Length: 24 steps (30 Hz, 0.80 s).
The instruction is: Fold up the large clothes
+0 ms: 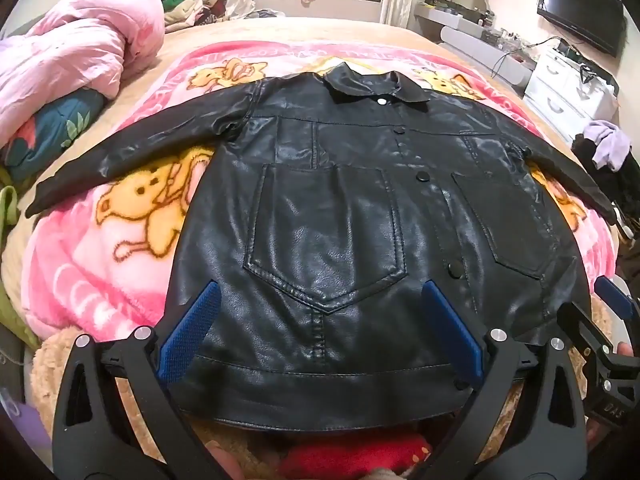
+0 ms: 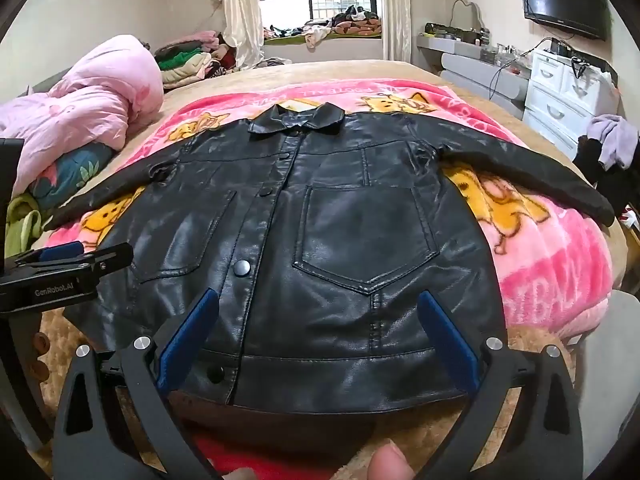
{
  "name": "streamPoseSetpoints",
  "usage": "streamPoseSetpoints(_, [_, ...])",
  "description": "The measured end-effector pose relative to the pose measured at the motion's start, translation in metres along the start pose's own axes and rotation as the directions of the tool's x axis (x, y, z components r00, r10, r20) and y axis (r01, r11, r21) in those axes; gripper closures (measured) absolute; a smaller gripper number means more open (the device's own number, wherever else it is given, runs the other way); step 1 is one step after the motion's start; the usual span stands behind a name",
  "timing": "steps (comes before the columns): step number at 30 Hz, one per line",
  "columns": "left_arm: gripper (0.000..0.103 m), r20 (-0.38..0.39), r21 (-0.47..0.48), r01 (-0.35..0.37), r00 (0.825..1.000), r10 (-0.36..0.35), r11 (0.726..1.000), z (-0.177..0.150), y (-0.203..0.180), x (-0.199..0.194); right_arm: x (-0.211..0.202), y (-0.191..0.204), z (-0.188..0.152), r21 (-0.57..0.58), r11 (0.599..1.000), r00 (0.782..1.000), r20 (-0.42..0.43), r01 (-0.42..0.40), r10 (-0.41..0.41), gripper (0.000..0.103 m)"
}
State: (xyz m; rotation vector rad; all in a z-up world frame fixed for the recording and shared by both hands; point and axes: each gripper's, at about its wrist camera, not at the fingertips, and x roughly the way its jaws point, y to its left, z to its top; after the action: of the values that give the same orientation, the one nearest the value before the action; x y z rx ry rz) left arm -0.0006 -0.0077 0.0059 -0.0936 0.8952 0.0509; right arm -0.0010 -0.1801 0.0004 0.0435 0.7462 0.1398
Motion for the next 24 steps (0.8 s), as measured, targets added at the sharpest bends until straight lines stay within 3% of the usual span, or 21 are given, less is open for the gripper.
streamPoseSetpoints(24, [0.009, 0.013, 0.011, 0.019, 1.000, -0.020, 1.000, 0.002, -0.001, -0.012, -0.008, 0.004, 0.005, -0.003, 1.000, 1.000, 0.012, -0.002, 0.002, 0.004])
